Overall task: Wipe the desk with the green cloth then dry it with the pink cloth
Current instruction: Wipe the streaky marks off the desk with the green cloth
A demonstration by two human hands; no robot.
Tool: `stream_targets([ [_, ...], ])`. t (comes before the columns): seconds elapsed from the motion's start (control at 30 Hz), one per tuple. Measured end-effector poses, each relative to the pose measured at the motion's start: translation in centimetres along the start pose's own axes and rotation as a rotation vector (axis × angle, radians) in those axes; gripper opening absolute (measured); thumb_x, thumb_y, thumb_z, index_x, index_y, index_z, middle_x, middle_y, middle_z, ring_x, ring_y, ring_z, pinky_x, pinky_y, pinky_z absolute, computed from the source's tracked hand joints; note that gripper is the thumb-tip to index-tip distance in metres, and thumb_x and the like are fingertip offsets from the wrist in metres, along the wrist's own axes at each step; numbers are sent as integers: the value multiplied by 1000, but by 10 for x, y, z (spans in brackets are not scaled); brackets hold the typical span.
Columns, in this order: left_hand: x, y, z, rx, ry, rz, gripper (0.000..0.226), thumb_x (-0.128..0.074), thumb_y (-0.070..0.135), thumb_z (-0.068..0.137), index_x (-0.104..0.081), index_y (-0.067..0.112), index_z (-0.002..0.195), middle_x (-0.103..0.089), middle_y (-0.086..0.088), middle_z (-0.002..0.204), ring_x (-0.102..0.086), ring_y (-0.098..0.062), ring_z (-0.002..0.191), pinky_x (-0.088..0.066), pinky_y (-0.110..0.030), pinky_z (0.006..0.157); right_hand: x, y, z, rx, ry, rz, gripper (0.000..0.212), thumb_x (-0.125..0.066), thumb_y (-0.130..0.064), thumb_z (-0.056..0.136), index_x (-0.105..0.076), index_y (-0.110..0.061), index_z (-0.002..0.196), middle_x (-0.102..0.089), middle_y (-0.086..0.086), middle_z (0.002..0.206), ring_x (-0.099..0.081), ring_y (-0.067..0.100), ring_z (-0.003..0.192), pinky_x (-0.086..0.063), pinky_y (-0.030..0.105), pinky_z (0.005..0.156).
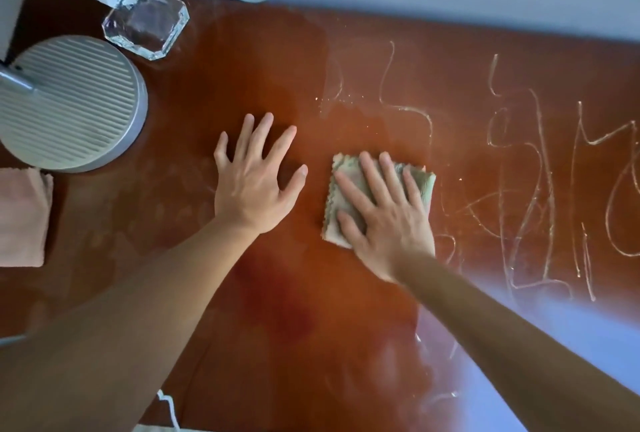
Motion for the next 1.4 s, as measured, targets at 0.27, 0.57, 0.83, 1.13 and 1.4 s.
stream_targets([
  [0.27, -1, -2, 0, -9, 30, -5, 62, -38, 59, 100, -42, 29, 153, -32, -9, 164, -23, -32, 154, -15, -61, 121, 26, 14, 74, -158, 79, 54, 61, -9, -58, 105, -7, -39, 163, 0, 3, 173, 9, 28, 158, 3, 49, 127],
  [0.57, 2, 0, -1, -12, 42, -20, 60, -42, 56, 99, -44, 28, 152, -34, -9, 164, -25, -32, 154, -14, -60, 122, 11, 1, 45, 48, 3, -23, 61, -9, -62, 105, -2, -43, 162, 4, 1, 172, 10, 26, 158, 2, 51, 127],
  [0.83, 2, 0, 0, -13, 47, -12, 60, -41, 57, 99, -45, 28, 152, -34, -9, 164, -25, -32, 154, -15, -61, 122, 39, 32, 109, -168, 95, 80, 61, -12, -58, 105, -8, -40, 163, -2, 2, 173, 6, 28, 159, 0, 50, 128],
  [1.13, 7, 3, -1, -25, 61, -32, 55, -40, 48, 101, -48, 25, 150, -37, -11, 162, -28, -33, 152, -18, -62, 121, 2, -20, 11, -9, 15, 23, 60, -17, -57, 106, -16, -39, 163, -9, 5, 172, 1, 30, 159, -7, 54, 127],
  [1.4, 9, -1, -2, 12, 62, -80, 54, -37, 36, 101, -49, 15, 149, -40, -11, 160, -29, -32, 152, -19, -62, 121, 4, -49, 32, 220, 36, -56, 60, -19, -56, 107, -16, -36, 163, -10, 7, 172, 0, 31, 159, -5, 54, 127],
])
Point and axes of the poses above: each hand's wrist, its own z-axis towards the middle knuckle, its own x-axis out of the back of the hand, y = z × x, the point moved 10 cm from there along z, towards the middle knuckle
